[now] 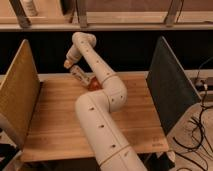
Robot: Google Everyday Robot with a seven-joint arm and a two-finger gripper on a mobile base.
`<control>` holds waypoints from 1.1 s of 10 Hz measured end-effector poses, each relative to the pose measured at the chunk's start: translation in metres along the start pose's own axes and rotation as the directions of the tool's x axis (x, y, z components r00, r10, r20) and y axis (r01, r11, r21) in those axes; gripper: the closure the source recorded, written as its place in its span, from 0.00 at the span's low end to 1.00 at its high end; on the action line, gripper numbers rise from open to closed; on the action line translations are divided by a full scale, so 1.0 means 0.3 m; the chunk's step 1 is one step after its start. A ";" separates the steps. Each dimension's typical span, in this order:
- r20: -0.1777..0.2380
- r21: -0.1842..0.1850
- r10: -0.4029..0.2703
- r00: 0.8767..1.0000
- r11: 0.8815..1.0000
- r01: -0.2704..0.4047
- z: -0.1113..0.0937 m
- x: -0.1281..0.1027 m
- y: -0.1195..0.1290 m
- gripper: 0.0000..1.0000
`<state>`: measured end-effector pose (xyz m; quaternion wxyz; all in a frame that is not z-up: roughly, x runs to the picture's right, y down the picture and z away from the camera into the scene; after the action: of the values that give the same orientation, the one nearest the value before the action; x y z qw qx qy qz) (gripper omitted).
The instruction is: Stand the bottle upright
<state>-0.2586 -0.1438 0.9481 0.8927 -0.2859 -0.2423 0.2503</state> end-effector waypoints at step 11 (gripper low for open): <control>0.235 -0.017 -0.185 0.954 0.981 0.195 0.029 -0.187 0.059 1.00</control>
<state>-0.3117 -0.1607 0.9270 0.8722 -0.2476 -0.3765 0.1903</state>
